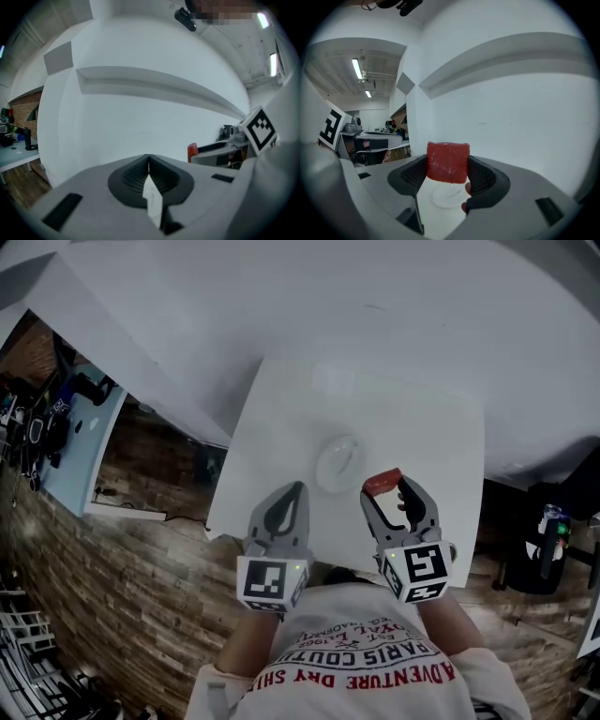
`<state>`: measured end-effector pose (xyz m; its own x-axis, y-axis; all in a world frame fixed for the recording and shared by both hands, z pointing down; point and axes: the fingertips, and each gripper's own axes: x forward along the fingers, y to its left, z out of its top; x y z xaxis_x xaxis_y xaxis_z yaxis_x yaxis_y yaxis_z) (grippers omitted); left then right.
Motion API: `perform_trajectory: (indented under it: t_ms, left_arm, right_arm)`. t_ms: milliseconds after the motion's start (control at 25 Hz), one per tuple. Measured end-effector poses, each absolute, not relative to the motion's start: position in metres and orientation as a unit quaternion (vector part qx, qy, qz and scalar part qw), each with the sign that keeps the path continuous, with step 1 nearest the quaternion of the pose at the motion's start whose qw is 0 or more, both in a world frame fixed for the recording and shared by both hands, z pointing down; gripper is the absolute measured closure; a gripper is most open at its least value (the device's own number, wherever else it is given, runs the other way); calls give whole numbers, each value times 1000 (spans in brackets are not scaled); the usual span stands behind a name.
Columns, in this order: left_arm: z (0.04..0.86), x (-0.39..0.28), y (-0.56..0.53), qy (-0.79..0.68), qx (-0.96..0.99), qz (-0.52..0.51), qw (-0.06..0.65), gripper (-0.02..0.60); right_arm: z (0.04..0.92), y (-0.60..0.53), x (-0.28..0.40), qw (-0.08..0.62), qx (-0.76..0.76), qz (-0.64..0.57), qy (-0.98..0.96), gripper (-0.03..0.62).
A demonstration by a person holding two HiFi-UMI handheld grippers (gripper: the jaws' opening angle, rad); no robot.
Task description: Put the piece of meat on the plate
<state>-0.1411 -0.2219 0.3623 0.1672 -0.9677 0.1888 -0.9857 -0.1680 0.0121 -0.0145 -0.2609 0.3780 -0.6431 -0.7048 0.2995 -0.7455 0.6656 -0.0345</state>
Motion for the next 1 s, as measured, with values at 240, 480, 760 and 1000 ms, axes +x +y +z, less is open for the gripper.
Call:
perform_trajectory:
  t_ms: [240, 480, 760, 1000]
  left_arm:
    - [378, -146, -265, -629, 769, 79, 80, 574]
    - [401, -154, -304, -585, 800, 91, 101, 574]
    - [430, -175, -341, -535, 828, 111, 122, 574]
    - [466, -189, -351, -505, 840, 128, 152, 574]
  right_arm:
    - [405, -294, -21, 159, 407, 109, -893, 319]
    - [435, -318, -35, 196, 433, 140, -869, 319]
    - [477, -340, -63, 238, 463, 183, -834, 319]
    - [538, -348, -80, 295, 466, 224, -804, 319]
